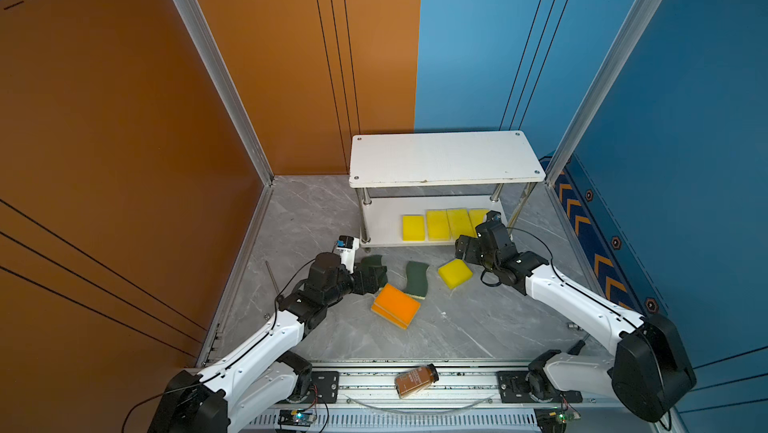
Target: Place and organize the cleaning sponges onto the shelf
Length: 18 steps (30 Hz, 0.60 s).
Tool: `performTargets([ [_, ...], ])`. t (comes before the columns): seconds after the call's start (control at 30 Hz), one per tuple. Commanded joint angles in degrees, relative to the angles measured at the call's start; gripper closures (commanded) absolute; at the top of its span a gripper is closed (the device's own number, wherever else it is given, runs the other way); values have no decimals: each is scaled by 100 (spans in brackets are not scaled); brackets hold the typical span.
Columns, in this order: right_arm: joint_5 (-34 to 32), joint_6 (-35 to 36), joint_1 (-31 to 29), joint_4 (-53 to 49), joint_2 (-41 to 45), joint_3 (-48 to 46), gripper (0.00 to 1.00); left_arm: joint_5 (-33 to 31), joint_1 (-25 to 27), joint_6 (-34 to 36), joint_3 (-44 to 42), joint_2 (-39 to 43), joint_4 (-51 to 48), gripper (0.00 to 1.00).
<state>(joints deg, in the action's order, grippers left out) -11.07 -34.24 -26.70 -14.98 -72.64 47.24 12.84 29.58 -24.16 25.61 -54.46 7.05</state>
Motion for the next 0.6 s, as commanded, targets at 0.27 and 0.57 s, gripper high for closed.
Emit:
performTargets([
  [0.27, 1114, -203, 635, -247, -13, -323, 0, -720, 1276, 1323, 867, -1021, 501, 2],
  [0.57, 1873, -162, 622, 135, -539, -379, 1, -605, 1860, 1531, 1533, -2561, 981, 2],
])
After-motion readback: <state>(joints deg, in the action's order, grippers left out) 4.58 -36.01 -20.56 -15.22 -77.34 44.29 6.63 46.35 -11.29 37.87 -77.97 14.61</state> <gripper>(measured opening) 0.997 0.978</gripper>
